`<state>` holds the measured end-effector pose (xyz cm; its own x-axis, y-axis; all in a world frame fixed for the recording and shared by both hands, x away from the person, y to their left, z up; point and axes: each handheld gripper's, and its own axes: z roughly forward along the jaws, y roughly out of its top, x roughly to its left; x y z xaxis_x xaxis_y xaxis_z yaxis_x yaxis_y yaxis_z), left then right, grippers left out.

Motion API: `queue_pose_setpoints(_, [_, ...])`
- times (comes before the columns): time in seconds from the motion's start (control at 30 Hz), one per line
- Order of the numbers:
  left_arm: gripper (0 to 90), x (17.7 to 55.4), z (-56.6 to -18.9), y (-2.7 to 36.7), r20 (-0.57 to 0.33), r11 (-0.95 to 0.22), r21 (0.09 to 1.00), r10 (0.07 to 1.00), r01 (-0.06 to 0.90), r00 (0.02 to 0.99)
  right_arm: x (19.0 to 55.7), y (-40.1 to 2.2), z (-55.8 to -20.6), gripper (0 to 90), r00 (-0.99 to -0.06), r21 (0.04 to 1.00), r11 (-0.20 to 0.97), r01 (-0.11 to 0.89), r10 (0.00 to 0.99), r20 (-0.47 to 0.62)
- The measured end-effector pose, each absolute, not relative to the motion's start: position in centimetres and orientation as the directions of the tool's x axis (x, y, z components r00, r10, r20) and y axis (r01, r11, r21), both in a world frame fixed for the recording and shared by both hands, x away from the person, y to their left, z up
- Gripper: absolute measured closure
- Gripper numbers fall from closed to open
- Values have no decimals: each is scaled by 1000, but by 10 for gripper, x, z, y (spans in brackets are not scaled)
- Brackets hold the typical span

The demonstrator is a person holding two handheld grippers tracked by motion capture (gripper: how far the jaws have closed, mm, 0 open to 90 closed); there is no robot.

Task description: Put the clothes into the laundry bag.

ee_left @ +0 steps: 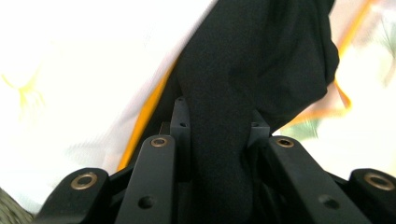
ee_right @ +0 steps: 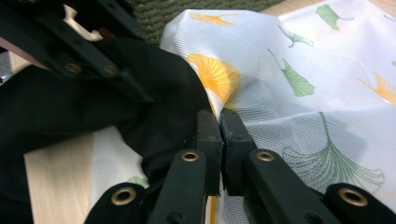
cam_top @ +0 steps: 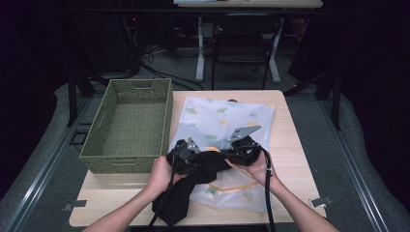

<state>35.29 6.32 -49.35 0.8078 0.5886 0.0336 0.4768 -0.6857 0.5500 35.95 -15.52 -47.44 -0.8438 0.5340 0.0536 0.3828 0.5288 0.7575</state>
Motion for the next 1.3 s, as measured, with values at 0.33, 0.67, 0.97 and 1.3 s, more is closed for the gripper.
queue_pose_setpoints(0.33, [364, 347, -519, 50, 29, -734, 507, 539, 452, 842, 361, -154, -493, 882, -847, 699, 578, 422, 527, 75])
queue_pose_setpoints(0.67, [283, 340, -538, 55, 42, -750, 488, 531, 446, 846, 362, -153, -493, 882, -842, 700, 572, 428, 534, 78])
queue_pose_setpoints(0.97, [698, 341, -542, 58, 97, -742, 552, 511, 381, 854, 362, -151, -496, 882, -844, 689, 581, 434, 530, 84])
queue_pose_setpoints(1.3, [745, 351, -511, 64, 93, -617, 672, 619, 410, 780, 359, -154, -478, 883, -847, 756, 513, 405, 521, 101])
